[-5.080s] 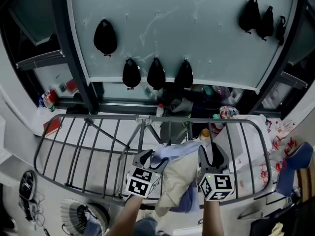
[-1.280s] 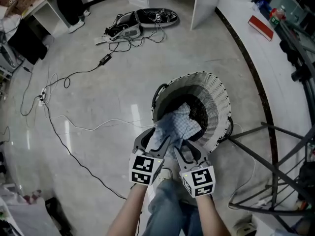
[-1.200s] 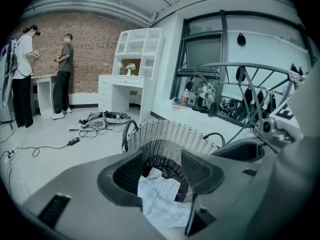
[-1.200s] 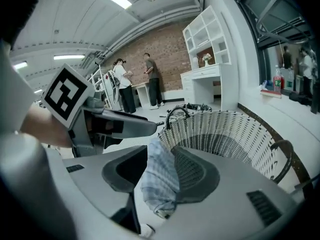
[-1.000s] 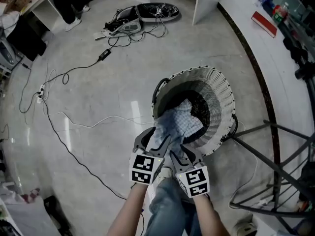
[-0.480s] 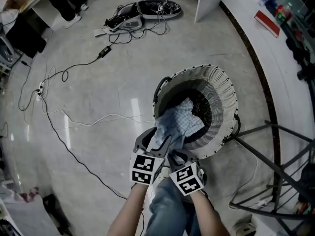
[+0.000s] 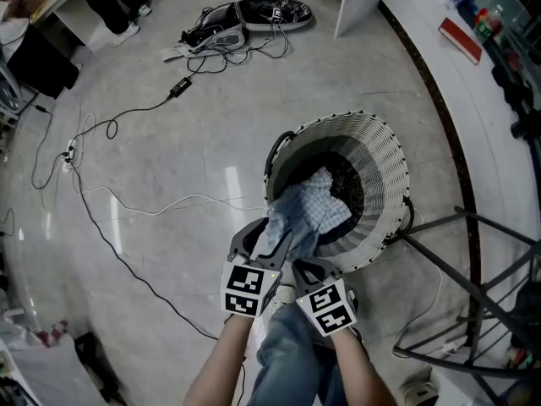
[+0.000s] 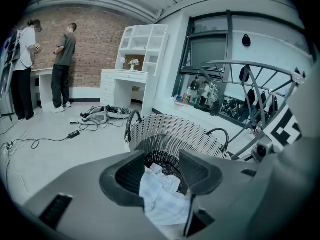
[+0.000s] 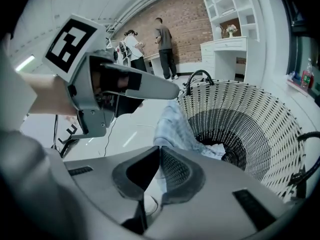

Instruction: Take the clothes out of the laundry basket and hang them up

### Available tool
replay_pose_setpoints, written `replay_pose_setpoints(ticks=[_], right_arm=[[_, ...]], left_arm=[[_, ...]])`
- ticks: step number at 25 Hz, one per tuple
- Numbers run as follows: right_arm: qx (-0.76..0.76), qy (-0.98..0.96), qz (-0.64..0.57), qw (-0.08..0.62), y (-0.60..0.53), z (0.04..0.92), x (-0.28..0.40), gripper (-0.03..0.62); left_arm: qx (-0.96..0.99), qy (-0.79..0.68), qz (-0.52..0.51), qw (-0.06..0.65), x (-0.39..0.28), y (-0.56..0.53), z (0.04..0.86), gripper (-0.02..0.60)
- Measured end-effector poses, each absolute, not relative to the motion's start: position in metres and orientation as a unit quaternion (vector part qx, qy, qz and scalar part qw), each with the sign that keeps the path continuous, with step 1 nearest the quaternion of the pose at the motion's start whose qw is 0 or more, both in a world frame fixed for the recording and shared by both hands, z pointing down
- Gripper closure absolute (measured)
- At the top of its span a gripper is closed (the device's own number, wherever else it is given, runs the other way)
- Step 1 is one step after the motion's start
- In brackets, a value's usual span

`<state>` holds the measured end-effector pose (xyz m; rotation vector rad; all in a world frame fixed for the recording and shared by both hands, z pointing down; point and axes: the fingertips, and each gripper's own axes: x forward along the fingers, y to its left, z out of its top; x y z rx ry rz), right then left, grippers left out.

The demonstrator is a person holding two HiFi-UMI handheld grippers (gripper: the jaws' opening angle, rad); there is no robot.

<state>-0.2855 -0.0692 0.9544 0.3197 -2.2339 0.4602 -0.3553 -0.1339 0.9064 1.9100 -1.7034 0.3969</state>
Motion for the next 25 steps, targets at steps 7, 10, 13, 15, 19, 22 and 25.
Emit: replay_pose_setpoints(ticks=[7, 10, 13, 15, 19, 22, 25], right_arm=[[0.164, -0.901, 0.185, 0.355, -0.085, 0.92, -0.279, 0.58], [0.182, -0.906, 0.186, 0.334, -0.096, 0.894, -0.277, 0.58], [0.203, -0.908, 0.188, 0.315, -0.11, 0.866, -0.271, 0.58], [0.216, -0.909, 0.19, 0.301, -0.121, 0.847, -0.265, 0.58], [0.249, -0.909, 0.19, 0.274, -0.146, 0.802, -0.253, 0.58], [0.267, -0.909, 0.194, 0.255, -0.161, 0.769, -0.245, 0.582], [0.286, -0.908, 0.197, 0.235, -0.173, 0.736, -0.237, 0.582]], left_arm=[[0.71, -0.632, 0.147, 0.273, -0.361, -0.138, 0.881, 0.356], [0.71, -0.632, 0.148, 0.273, -0.363, -0.141, 0.867, 0.356], [0.712, -0.631, 0.148, 0.27, -0.365, -0.145, 0.847, 0.356], [0.714, -0.63, 0.147, 0.268, -0.365, -0.149, 0.831, 0.356], [0.719, -0.629, 0.142, 0.26, -0.362, -0.158, 0.795, 0.357], [0.727, -0.625, 0.139, 0.251, -0.357, -0.167, 0.764, 0.357], [0.737, -0.617, 0.135, 0.239, -0.349, -0.175, 0.733, 0.357]])
